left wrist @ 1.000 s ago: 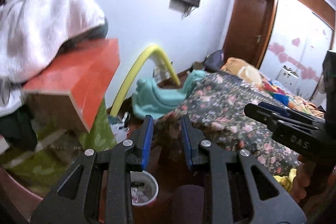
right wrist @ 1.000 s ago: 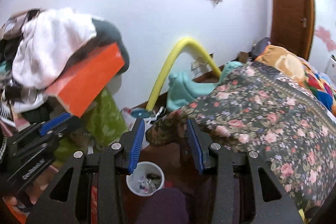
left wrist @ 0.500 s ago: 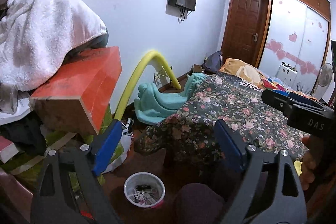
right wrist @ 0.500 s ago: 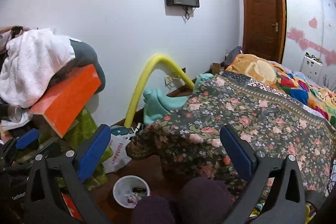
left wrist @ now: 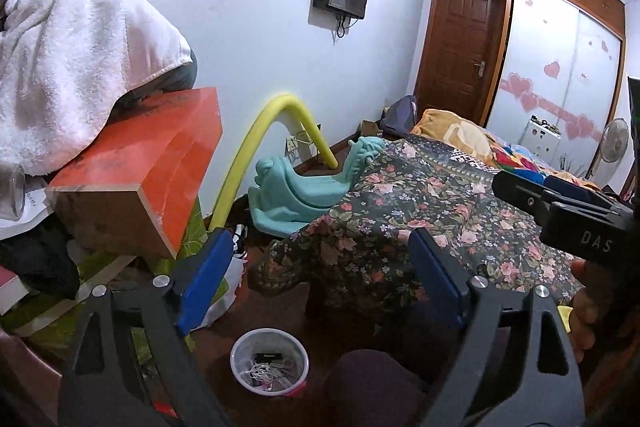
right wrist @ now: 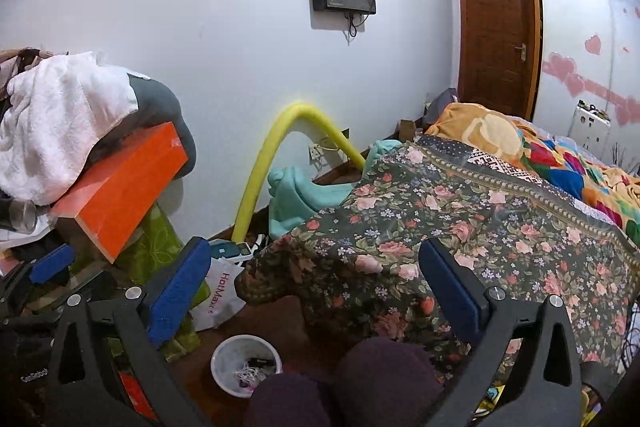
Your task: Collect trash
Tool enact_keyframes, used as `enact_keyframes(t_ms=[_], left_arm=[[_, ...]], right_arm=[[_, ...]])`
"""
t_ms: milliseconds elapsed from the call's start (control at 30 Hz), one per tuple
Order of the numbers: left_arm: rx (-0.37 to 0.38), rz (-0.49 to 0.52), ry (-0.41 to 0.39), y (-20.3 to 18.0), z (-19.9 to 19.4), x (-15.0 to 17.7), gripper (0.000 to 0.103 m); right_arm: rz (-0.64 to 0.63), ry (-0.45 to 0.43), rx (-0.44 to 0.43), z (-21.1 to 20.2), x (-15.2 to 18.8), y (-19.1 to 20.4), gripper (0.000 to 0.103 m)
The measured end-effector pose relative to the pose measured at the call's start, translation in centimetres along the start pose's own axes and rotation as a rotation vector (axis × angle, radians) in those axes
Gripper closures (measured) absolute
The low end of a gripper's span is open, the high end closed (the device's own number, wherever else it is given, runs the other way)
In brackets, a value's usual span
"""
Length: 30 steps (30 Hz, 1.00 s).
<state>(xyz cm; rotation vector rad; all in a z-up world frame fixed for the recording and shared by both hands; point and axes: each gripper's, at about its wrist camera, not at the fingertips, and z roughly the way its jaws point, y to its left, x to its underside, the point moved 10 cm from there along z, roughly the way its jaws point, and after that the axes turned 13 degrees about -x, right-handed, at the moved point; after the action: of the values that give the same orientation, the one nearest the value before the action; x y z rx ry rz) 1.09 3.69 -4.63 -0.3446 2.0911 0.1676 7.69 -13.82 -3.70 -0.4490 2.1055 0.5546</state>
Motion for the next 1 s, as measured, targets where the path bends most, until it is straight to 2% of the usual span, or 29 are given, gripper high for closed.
enact_keyframes(t_ms=[1000], left_arm=[[0.007,0.010,0.028,-0.28,0.85,0.22,0.014]], right_arm=[[0.037,0.011,0.002,0.05,0.19,-0.72,0.000]])
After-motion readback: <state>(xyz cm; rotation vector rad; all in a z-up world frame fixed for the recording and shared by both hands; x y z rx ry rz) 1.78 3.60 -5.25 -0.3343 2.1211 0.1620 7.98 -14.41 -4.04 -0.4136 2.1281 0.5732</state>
